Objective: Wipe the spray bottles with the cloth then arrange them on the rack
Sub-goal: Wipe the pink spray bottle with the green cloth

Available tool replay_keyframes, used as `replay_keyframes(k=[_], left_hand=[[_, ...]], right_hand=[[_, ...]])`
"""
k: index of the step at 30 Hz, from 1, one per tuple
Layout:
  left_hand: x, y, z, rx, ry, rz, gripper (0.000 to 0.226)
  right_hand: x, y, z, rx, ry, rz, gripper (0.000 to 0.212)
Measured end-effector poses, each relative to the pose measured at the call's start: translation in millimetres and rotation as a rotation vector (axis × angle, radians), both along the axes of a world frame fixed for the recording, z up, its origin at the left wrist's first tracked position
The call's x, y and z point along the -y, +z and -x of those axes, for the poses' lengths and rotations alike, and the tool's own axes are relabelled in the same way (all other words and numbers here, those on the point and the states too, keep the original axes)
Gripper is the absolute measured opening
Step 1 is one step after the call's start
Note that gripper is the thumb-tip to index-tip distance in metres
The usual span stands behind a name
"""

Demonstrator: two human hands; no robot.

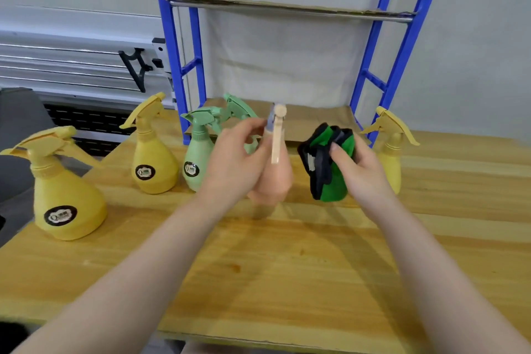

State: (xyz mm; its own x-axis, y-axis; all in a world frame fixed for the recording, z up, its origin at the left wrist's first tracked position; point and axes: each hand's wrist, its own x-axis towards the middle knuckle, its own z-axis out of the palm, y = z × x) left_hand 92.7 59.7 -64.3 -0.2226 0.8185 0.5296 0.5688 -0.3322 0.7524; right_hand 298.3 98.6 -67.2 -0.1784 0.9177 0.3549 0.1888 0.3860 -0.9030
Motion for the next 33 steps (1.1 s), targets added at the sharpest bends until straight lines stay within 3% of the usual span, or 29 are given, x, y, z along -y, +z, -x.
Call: replay_keyframes(k=[7, 11, 16, 22, 26, 33], left_hand=[[-65.3, -6.4, -32.7, 0.189, -0.371, 0.055, 0.028], [-77.2, -18.5, -36.7, 0.308, -0.436, 0.049, 0.032], [-80.7, -23.4, -41.5, 0.395, -0.497, 0.046, 0.02], [-72.5, -31.1, -41.7, 0.423, -0.577, 0.009, 0.019], [-66.5, -29.4, -47.4, 0.474, -0.667, 0.059, 0.027], [-64.3, -27.8, -48.0, 0.568, -0.7, 0.099, 0.025]], right_hand=[[-29.4, -18.3, 2.0, -0.134, -0.071, -0.082, 0.022], [-37.4, -36.4, 7.3, -0.121, -0.085, -0.083, 0.022], [-42.0, -42.1, 6.5, -0.095, -0.063, -0.113, 0.023], [-40.2, -46.1, 7.3, 0.043, 0.012, -0.143, 0.033], [-35.6, -42.3, 9.0, 0.136, 0.008, -0.131, 0.029], [-32.4, -35.8, 3.0, 0.089, 0.054, -0.074, 0.046]])
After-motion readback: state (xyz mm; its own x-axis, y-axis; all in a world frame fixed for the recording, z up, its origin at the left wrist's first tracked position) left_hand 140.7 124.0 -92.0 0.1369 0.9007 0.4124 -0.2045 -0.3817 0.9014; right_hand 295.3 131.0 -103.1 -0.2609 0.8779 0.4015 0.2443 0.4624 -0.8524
